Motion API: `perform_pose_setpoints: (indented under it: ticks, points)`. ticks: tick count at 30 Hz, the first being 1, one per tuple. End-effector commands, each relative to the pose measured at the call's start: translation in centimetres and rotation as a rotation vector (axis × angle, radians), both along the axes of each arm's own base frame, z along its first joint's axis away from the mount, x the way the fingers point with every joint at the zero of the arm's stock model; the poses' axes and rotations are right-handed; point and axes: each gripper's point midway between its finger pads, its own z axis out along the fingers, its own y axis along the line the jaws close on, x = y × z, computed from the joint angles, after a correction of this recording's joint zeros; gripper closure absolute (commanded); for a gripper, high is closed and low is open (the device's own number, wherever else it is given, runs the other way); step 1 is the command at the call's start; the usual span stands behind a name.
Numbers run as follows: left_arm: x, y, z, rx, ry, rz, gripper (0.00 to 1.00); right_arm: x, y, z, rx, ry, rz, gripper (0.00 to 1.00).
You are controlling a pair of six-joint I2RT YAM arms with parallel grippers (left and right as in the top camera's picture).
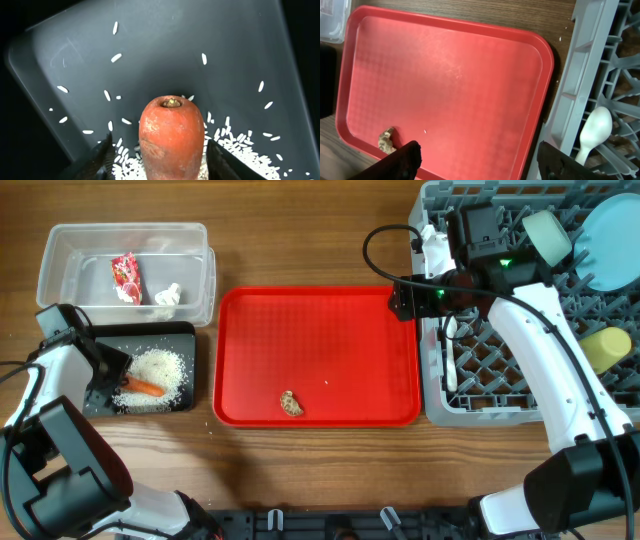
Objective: Sort waste into correct bins and load items into the dishwasher rack
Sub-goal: 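Move the left gripper to the brown scrap and grasp it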
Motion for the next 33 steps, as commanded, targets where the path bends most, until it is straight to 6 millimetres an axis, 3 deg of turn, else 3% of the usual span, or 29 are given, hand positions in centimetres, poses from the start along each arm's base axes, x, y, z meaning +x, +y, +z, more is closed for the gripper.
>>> perform_pose_setpoints:
  ticks: [1, 4, 7, 9, 12, 15, 23, 28, 33]
  points:
    - [0.9, 0.9, 2.7, 0.041, -0.046, 0.003, 0.40, -0.1, -0.3, 0.4, -0.002, -0.010, -0.015, 0.23]
    - [1.7, 0.7, 5.7, 0.053, -0.105, -0.010, 0.40, 0.0, -0.3, 0.4, -0.002, -0.011, -0.015, 0.23]
    - [3.2, -1.3, 9.1, 0.047, -0.207, -0.109, 0.41, 0.0, -0.3, 0.4, -0.002, -0.011, -0.015, 0.23]
    - [3.9, -3.2, 10.4, 0.021, -0.254, -0.165, 0.41, 0.0, -0.3, 0.4, -0.002, -0.011, -0.015, 0.23]
    - [4.7, -9.5, 11.4, -0.079, -0.282, -0.327, 0.41, 0.0, -0.2, 0.5, -0.002, -0.014, -0.015, 0.23]
    - [4.3, -15.3, 10.4, -0.159, -0.214, -0.477, 0.41, 0.0, -0.2, 0.4, -0.002, -0.013, -0.015, 0.23]
    - [0.4, -26.6, 6.4, -0.246, 0.007, -0.791, 0.37, 0.0, -0.2, 0.4, -0.002, -0.013, -0.015, 0.22]
    - [-2.7, -31.5, 3.6, -0.268, 0.133, -0.893, 0.37, 0.0, -0.2, 0.4, -0.002, -0.013, -0.015, 0.22]
    - [-5.1, -34.5, 1.4, -0.262, 0.228, -0.950, 0.36, -0.1, -0.3, 0.4, -0.002, -0.010, -0.015, 0.22]
